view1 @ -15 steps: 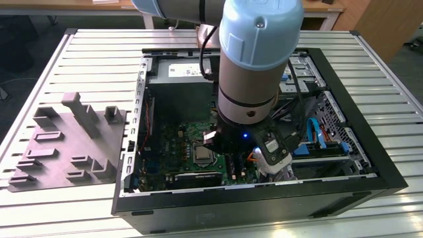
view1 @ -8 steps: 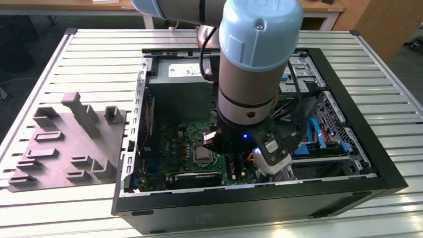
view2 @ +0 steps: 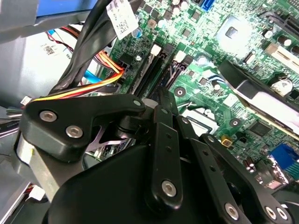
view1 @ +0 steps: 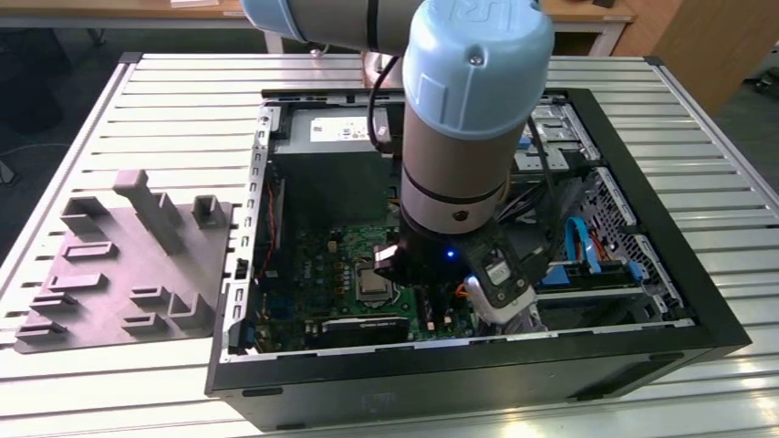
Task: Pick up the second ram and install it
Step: 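Press down the second ram until it locks into place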
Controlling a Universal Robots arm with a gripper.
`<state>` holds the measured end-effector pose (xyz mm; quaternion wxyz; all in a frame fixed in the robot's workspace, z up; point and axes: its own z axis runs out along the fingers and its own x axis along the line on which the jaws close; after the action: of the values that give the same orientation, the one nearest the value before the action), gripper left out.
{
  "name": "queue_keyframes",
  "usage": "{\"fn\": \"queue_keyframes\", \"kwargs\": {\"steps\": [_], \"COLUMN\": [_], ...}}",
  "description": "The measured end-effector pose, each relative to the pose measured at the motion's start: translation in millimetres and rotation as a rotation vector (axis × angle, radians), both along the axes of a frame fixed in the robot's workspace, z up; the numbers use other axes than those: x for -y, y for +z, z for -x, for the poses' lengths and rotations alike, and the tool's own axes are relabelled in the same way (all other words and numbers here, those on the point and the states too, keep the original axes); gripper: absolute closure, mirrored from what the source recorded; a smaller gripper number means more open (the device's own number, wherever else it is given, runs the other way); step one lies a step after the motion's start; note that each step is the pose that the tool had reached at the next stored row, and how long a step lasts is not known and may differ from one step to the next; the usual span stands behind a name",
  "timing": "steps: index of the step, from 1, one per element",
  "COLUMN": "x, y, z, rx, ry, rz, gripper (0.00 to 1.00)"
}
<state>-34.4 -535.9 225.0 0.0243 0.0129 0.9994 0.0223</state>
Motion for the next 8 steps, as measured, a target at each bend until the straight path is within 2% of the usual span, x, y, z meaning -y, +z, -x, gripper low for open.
{"fn": "queue_keyframes", "kwargs": {"steps": [8], "x": [0.1], "y": [-5.3], "z": [0.0], "rx": [-0.0002], "ry": [0.0], "rz": [0.0009], "gripper": [0.9]}}
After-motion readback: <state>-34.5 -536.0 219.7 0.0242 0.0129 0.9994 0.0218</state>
